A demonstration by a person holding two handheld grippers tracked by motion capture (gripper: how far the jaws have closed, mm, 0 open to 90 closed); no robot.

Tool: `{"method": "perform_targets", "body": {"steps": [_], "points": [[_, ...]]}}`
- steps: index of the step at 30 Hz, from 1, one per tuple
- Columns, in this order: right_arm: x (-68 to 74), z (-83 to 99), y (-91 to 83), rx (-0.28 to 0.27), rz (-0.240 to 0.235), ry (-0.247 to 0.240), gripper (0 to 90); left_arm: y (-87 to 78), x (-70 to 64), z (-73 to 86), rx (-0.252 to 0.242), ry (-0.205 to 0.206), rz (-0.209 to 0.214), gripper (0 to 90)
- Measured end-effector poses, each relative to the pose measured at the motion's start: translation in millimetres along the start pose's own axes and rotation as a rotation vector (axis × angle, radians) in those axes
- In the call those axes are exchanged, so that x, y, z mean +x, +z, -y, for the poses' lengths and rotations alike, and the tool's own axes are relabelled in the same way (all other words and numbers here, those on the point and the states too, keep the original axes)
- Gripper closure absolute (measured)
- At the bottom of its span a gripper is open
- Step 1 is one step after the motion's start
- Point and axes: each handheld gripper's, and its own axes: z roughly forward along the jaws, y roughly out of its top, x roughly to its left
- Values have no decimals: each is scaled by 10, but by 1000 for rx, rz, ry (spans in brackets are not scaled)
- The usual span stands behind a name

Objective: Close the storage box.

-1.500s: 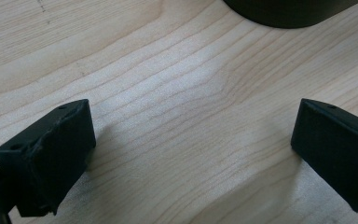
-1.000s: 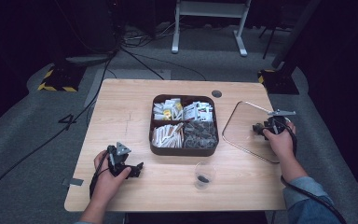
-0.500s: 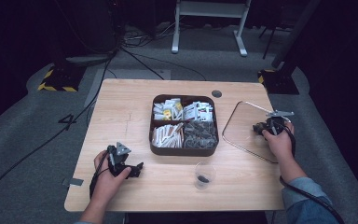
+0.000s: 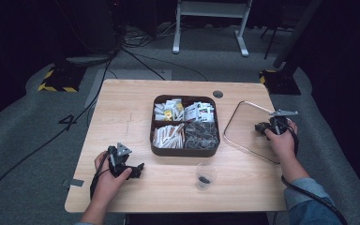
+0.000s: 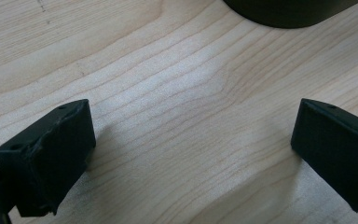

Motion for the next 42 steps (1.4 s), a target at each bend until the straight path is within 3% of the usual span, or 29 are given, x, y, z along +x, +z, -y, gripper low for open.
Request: {"method": "perform_targets", "body": {"steps": [11, 29, 42], "points": [[24, -165, -274, -69, -46, 9, 591, 0, 0, 0, 0, 0, 0, 1], [175, -460, -633, -145, -86, -33, 591, 0, -1, 0, 1, 0, 0, 1], [420, -673, -741, -171, -141, -85, 591, 8, 0, -11, 1, 3, -4, 1]]}}
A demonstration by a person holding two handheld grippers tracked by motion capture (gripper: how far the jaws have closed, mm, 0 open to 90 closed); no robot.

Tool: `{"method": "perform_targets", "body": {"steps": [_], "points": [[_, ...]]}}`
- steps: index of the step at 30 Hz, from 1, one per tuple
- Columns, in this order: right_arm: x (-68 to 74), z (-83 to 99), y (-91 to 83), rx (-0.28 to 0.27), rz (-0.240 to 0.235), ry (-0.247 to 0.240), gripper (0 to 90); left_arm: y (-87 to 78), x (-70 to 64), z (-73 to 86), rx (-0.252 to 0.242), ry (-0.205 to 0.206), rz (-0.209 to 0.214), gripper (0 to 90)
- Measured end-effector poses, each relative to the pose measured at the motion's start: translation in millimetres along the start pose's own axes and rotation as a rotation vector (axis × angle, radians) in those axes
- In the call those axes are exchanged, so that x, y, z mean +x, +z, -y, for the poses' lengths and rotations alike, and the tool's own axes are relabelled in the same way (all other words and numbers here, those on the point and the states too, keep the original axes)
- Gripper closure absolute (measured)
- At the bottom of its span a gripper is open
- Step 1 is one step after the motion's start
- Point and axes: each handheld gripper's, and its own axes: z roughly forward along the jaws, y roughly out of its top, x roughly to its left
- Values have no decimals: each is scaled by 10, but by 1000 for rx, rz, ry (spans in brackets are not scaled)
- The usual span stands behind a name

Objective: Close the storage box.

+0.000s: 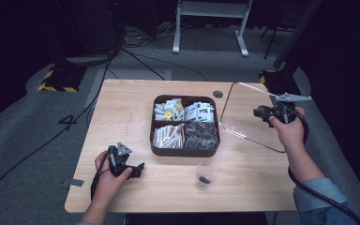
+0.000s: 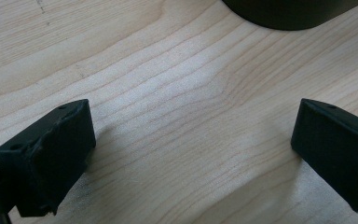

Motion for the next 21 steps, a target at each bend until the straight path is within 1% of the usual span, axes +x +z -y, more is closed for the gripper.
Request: {"method": "perform_targets", "body": {"steps": [8, 17, 21], "points": [[259, -196, 114, -7, -62, -45, 591, 0, 0, 0, 0, 0, 0, 1], [590, -422, 337, -5, -132, -101, 591, 3, 5, -2, -2, 6, 5, 2], [734, -500, 423, -8, -166, -113, 591, 3, 5, -1, -2, 6, 5, 2]]}}
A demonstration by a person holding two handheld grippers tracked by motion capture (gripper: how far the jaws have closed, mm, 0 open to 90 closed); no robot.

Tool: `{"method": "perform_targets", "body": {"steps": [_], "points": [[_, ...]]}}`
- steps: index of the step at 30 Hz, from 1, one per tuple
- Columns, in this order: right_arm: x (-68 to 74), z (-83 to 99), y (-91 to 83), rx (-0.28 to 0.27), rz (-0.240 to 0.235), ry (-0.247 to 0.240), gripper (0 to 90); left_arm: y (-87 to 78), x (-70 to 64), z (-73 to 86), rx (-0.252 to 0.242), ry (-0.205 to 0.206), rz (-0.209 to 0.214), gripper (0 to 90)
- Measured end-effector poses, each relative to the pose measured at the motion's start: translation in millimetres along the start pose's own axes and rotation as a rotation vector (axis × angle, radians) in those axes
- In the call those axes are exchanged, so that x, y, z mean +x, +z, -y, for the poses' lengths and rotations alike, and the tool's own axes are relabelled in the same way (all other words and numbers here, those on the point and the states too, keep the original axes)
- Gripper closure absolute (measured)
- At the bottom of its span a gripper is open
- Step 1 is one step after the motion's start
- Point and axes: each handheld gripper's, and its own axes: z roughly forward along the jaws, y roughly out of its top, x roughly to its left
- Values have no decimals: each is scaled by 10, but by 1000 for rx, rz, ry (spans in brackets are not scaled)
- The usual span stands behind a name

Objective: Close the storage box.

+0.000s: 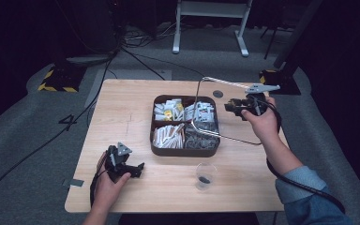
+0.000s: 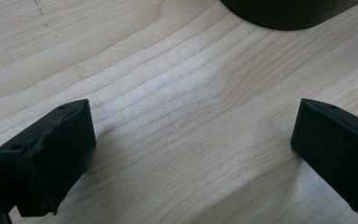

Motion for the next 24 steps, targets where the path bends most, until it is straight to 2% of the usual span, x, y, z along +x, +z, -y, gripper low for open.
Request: {"method": "perform_targets", "body": {"steps": [6, 12, 24], "points": [[194, -130, 132, -11, -43, -18, 591, 0, 1, 0, 0, 0, 2, 3], [372, -199, 299, 10, -69, -37, 591, 11, 0, -11, 0, 2, 6, 2], [585, -253, 721, 52, -112, -47, 591, 15, 0, -16, 0, 3, 9, 2]]}}
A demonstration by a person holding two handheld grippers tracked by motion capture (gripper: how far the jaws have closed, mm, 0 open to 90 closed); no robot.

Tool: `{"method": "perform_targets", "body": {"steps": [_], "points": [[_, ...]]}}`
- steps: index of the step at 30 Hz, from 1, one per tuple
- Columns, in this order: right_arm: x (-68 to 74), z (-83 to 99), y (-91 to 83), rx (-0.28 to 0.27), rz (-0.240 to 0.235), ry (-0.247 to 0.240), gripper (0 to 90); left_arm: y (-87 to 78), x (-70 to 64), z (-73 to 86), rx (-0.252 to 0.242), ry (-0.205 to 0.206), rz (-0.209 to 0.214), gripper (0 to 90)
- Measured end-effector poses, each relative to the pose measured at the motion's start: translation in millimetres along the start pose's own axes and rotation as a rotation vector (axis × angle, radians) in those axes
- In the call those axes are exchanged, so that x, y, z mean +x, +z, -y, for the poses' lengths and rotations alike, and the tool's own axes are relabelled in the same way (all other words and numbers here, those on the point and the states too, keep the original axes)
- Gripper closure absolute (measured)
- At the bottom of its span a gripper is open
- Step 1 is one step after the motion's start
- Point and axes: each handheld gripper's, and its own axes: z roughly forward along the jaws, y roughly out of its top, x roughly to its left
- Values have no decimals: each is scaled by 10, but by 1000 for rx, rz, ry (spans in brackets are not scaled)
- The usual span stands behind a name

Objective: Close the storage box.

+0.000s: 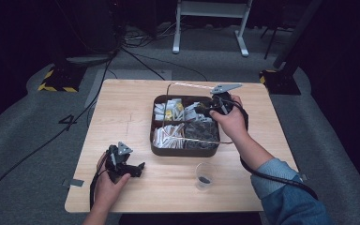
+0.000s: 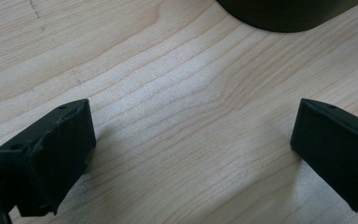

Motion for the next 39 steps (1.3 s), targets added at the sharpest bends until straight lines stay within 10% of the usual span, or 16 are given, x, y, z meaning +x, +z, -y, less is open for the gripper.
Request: {"method": "perform_targets", "body": {"steps": [39], "points": [[117, 157, 723, 93, -25, -45, 591, 24, 8, -31, 2, 13, 14, 3]]}}
